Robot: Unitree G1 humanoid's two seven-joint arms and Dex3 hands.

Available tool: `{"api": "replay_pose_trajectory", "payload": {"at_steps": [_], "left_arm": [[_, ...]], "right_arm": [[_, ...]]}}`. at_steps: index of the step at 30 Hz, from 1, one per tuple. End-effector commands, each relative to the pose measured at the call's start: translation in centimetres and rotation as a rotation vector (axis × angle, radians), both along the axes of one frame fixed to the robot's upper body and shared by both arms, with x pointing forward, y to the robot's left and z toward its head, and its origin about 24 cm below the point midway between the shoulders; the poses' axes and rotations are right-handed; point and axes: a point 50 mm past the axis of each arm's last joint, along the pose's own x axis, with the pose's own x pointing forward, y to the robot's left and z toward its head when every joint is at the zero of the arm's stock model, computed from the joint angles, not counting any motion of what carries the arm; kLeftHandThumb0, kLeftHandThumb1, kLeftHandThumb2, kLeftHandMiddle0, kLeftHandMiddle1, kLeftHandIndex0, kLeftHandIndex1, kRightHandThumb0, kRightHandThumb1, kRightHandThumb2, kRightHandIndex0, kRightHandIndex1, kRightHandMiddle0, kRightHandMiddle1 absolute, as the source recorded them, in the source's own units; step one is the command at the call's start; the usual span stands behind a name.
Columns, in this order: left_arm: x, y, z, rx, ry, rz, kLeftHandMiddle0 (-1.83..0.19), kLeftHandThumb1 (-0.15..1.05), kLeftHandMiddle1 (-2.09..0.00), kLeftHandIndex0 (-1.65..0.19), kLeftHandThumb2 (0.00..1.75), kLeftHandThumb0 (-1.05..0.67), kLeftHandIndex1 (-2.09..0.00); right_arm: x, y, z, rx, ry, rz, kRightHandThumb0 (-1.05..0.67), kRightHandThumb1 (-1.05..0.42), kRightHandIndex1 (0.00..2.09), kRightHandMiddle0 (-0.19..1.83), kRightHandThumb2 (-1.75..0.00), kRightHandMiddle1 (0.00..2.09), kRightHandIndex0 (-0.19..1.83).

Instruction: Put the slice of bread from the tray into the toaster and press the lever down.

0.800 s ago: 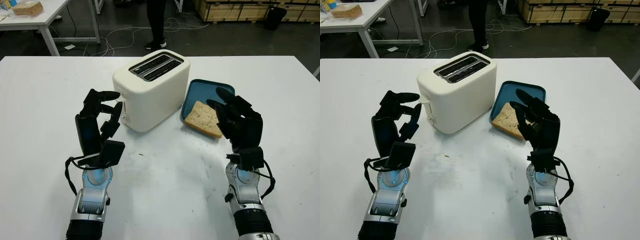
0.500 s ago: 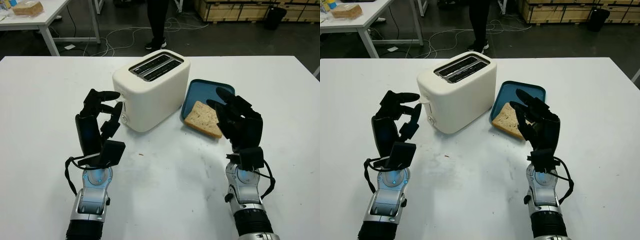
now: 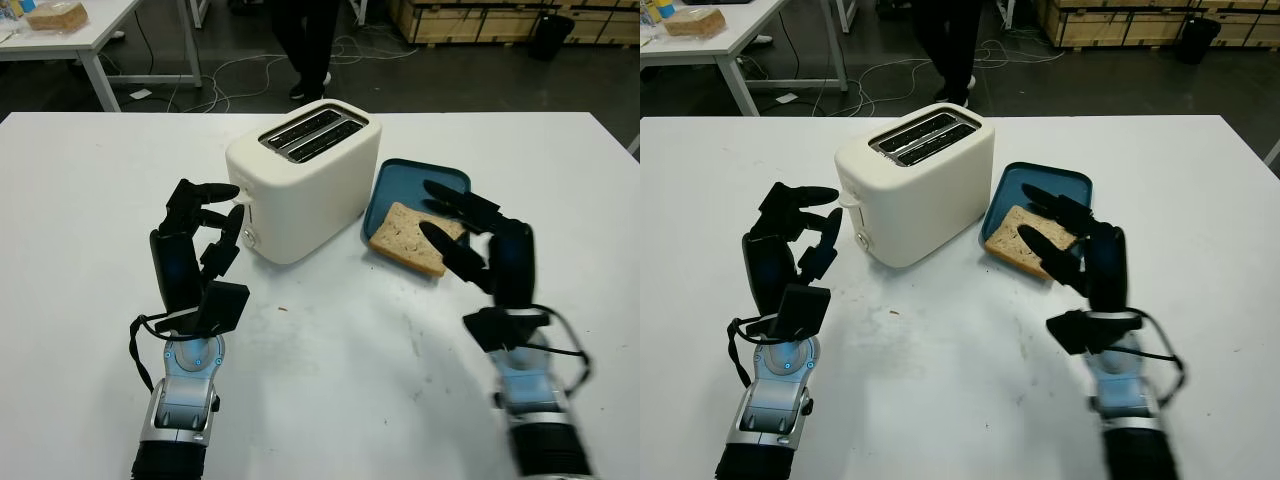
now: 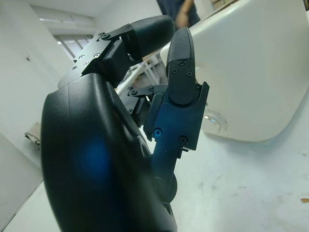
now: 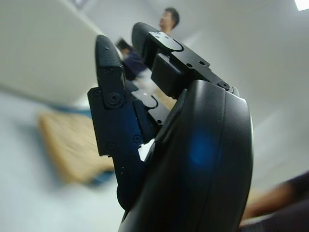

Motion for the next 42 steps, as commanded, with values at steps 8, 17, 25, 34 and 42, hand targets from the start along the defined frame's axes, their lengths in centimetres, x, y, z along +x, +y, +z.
{"api": "replay_pose_trajectory", "payload": {"at_steps": [8,17,25,34,42], "left_arm": [[0.1,-0.1,0.3,0.006,-0.011,-0.009,-0.57,0.92,-1.49,-0.53,0.27,-0.39,-1.12],[0.1,0.0,0.5,0.009,-0.014,-0.002,-0.6,0.92,-1.5,-0.53,0.26,-0.39,-1.12],[0.1,-0.1,0.6,0.014,-0.025,-0.004,-0.6,0.92,-1.48,-0.54,0.27,-0.38,-1.1],[0.1,0.1,0.7,0.01,-0.03,0.002,-0.58,0.92,-1.51,-0.55,0.27,-0.4,-1.12],[0.1,0.2,0.9,0.017,-0.04,0.003,-0.58,0.92,-1.51,-0.54,0.26,-0.4,-1.12]], "right_arm": [[0.0,-1.9,-1.5,-0.568,0.22,-0.182,-0.62,-0.76,0.0,0.33,-0.01,0.0,0.34],[1.0,-2.6,-3.3,-0.738,0.362,-0.227,-0.65,-0.77,0.0,0.21,0.0,0.0,0.18],[2.1,-2.7,-5.0,-0.783,0.379,-0.225,-0.64,-0.78,0.0,0.15,0.0,0.0,0.09],[3.2,-2.6,-6.5,-0.742,0.265,-0.161,-0.58,-0.74,0.01,0.14,-0.01,0.01,0.09],[4.0,-2.4,-7.3,-0.729,0.221,-0.1,-0.55,-0.75,0.03,0.2,-0.01,0.02,0.16]]}}
